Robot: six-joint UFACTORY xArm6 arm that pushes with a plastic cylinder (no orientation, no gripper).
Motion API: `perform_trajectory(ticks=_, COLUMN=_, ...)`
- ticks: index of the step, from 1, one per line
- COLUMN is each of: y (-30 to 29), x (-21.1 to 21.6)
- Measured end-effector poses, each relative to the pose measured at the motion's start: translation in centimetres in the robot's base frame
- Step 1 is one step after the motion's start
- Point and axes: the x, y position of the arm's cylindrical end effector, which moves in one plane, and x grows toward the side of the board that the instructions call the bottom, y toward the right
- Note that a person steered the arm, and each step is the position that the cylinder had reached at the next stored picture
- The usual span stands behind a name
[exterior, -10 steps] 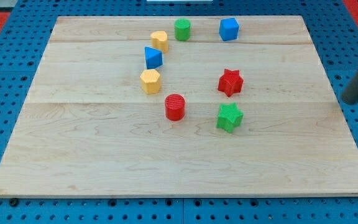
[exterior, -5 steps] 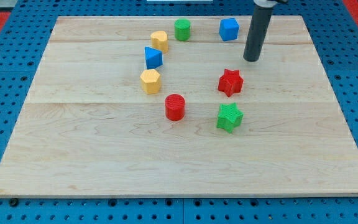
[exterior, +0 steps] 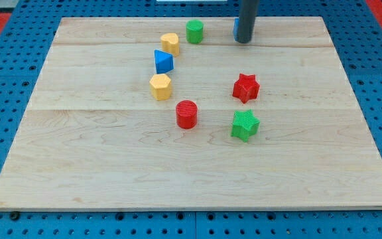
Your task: Slide the green circle towards the top left side of the board
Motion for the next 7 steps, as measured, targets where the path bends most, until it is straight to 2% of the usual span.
perform_trajectory(ticks=1, y=-3.6, x=-1.4)
perform_trajectory(ticks=3, y=-11.7, x=-1.3)
perform_trajectory(ticks=5, y=-12.9, x=0.2)
perform_trajectory(ticks=6, y=-17.6, x=0.0)
perform_trajectory(ticks=7, y=-18.9, x=-0.1)
